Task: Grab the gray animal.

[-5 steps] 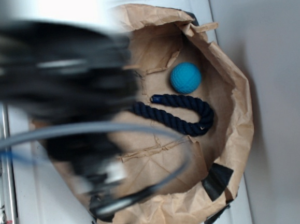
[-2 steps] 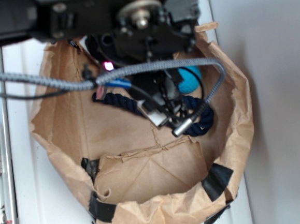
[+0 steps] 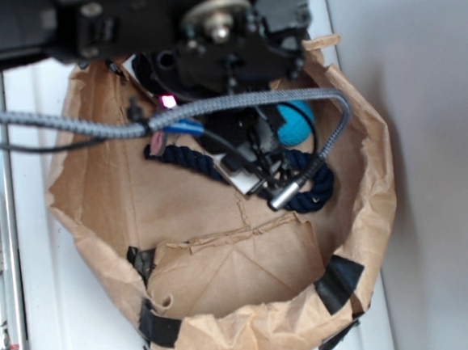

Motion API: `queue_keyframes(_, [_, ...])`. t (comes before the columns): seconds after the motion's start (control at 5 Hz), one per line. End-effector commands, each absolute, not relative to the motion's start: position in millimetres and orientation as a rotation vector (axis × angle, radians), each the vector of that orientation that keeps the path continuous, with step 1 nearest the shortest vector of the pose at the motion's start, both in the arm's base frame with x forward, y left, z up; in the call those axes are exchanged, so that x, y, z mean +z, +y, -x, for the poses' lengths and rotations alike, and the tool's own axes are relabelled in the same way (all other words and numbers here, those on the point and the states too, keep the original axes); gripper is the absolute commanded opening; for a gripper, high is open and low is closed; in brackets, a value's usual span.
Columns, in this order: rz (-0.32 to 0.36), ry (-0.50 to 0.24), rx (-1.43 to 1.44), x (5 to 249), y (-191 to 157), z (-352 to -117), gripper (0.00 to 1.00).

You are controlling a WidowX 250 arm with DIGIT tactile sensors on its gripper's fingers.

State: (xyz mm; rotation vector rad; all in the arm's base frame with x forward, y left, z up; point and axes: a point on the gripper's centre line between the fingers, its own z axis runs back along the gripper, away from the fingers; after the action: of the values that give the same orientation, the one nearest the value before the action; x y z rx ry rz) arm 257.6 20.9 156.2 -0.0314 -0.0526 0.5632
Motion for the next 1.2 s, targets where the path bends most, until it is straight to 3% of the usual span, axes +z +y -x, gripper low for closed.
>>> queue_keyframes(0.0, [0.111,-0.186,0.755,145,50,-231,1.00])
queue_keyframes(0.2, [0.073,-0.247,0.813,117,52,-225,1.00])
queue_keyframes(0.6, [-0.039,-0.238,0.941,104,47,-239,1.00])
queue_keyframes(1.0, [-0.049,-0.156,0.978,134,36,-260,1.00])
